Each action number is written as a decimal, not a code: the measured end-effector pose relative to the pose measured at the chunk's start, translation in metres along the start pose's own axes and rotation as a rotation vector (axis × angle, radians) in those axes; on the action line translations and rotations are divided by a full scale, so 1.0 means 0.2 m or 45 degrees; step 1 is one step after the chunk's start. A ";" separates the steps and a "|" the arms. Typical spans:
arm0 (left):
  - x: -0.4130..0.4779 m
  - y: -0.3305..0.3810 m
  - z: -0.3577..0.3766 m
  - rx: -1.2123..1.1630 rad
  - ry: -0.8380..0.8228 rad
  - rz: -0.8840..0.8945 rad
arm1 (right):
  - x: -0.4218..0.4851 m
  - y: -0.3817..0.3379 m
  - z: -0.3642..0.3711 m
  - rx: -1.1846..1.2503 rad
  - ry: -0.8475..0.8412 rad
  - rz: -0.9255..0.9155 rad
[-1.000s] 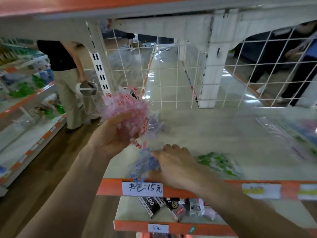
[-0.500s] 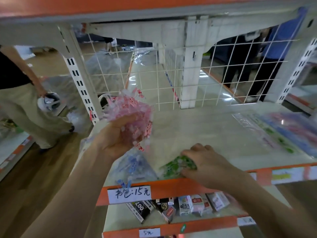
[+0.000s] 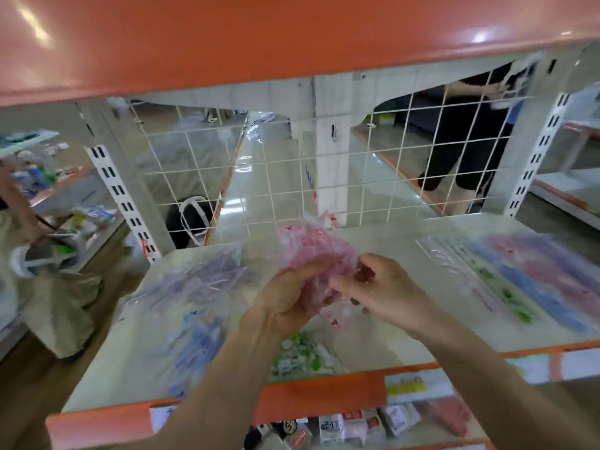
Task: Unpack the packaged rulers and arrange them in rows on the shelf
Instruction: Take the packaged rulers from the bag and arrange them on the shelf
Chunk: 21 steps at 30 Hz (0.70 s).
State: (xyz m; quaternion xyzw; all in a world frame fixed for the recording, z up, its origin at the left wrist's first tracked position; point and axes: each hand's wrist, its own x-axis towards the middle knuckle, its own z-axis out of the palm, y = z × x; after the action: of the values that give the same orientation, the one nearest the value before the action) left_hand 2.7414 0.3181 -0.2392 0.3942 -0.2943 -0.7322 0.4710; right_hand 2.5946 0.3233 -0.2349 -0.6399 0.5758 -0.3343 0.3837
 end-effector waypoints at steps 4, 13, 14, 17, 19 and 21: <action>0.08 -0.07 0.04 -0.171 -0.023 0.022 | 0.07 0.06 -0.06 0.273 0.035 0.040; 0.14 -0.13 0.07 -0.201 -0.044 0.101 | 0.20 0.16 -0.20 0.402 0.091 0.014; 0.14 -0.14 0.06 -0.218 -0.033 0.098 | 0.20 0.17 -0.20 0.431 0.060 0.022; 0.16 -0.17 0.04 -0.172 0.065 0.087 | 0.21 0.17 -0.18 0.528 -0.009 0.065; 0.18 -0.20 0.01 -0.083 0.107 0.091 | 0.21 0.18 -0.18 0.575 0.004 0.100; 0.19 -0.21 -0.02 -0.077 0.199 0.132 | 0.22 0.18 -0.18 0.560 0.011 0.121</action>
State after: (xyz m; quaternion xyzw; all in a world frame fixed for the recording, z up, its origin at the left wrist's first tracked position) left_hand 2.7151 0.2984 -0.2867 0.4201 -0.2546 -0.6823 0.5414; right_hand 2.5499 0.2744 -0.2502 -0.5115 0.5202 -0.4362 0.5268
